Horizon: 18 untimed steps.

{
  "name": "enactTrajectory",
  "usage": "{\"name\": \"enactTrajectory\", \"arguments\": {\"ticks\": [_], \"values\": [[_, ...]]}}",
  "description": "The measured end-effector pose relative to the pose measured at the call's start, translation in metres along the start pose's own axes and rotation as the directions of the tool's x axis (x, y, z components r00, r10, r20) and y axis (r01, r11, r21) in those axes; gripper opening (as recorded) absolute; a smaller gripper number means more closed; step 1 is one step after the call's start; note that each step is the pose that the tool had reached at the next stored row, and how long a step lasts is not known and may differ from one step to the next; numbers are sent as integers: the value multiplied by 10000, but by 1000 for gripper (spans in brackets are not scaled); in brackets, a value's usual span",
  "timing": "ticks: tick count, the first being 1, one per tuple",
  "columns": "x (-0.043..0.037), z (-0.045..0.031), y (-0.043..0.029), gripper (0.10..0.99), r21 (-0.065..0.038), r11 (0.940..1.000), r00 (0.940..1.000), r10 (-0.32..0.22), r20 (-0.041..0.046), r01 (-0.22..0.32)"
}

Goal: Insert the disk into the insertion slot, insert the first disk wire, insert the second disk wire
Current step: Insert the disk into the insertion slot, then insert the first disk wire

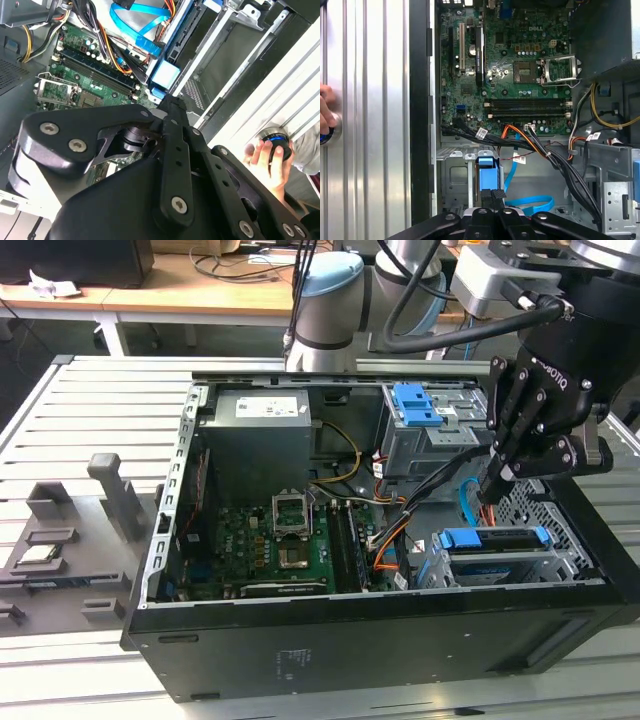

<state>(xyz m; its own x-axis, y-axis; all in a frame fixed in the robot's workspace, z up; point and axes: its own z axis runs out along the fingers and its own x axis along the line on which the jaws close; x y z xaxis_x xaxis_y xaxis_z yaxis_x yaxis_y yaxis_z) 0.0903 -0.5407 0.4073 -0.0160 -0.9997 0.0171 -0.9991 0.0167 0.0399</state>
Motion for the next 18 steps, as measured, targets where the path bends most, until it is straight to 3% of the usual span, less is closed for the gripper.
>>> {"name": "enactTrajectory", "arguments": {"ticks": [16, 18], "values": [[0, 4, 0, 106, -1, 10000, 10000, 1, 0, -1], [-38, 8, -58, 106, -2, 10000, 10000, 1, 0, -1]]}}
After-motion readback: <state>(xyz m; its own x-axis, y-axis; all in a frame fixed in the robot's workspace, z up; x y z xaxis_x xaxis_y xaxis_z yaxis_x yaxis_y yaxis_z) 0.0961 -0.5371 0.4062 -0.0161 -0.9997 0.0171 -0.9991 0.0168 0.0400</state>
